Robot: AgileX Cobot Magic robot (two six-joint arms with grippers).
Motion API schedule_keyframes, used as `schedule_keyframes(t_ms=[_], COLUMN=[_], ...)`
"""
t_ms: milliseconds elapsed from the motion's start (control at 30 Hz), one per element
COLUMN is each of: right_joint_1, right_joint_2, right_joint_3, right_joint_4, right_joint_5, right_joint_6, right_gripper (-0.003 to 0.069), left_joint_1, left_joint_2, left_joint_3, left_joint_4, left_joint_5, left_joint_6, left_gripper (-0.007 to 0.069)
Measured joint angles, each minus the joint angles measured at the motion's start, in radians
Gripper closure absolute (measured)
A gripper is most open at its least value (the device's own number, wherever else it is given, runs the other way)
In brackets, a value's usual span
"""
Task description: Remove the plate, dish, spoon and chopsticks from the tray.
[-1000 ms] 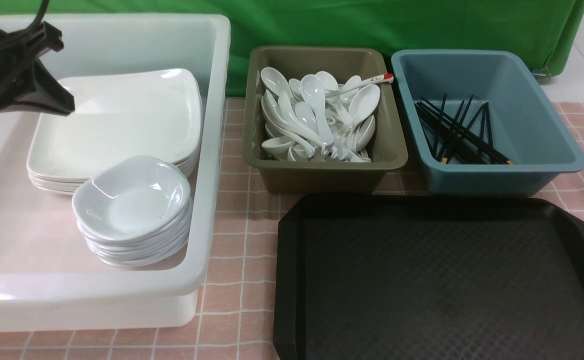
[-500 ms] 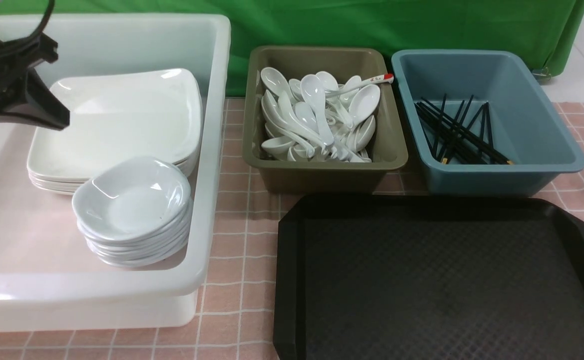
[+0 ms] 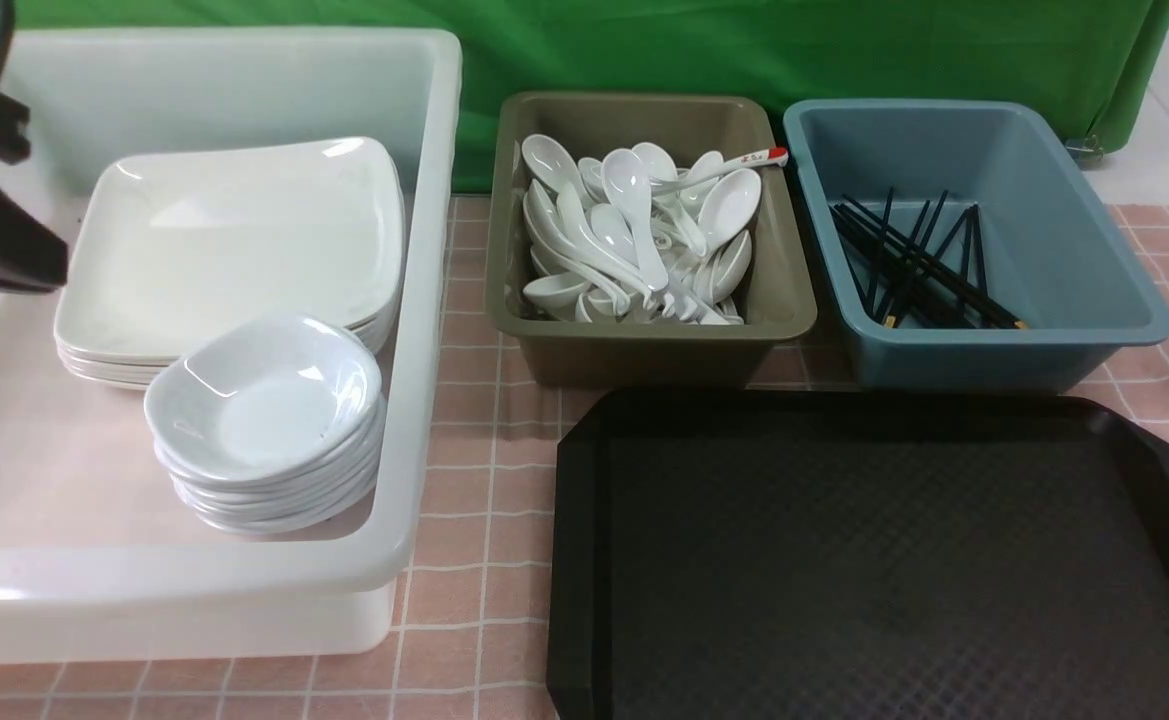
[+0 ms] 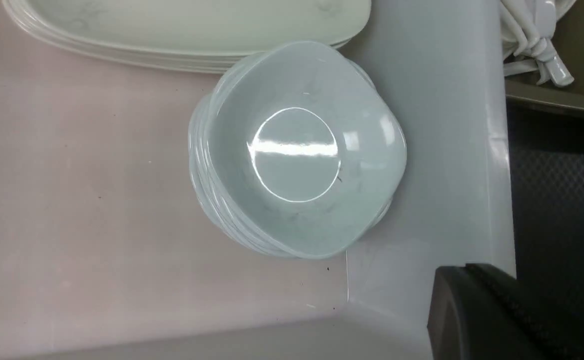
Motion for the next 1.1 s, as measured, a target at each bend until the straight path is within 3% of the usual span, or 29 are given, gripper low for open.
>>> schedule_keyframes(t_ms=[300, 467, 633, 933, 1100], right_joint_1=[0.000, 0.000, 0.000, 0.000, 0.000], right_joint_2=[0.000, 0.000, 0.000, 0.000, 0.000], right_joint_3=[0.000, 0.000, 0.000, 0.000, 0.000], right_joint_4=[0.000, 0.000, -0.001, -0.001, -0.001], right_joint_5=[0.000, 0.000, 0.000, 0.000, 0.000], right_joint_6=[0.000, 0.000, 0.000, 0.000, 0.000], right_gripper=[0.0509, 0.0494, 0.0479, 0.0461, 0.0460], left_joint_1=[0.000, 0.000, 0.000, 0.000, 0.000], left_joint_2=[-0.253, -0.529, -0.720, -0.900, -0.901], left_joint_3=[0.183, 0.483, 0.650, 0.762, 0.763], left_joint_4=[-0.034, -0.155, -0.189, 0.043, 0.086], left_joint_5=[-0.026, -0.213, -0.365, -0.453, -0.557], left_joint_6=[0.007, 0.020, 0.030, 0.040, 0.042], left_gripper=[0.0617, 0.0617, 0.0617, 0.0617, 0.0617])
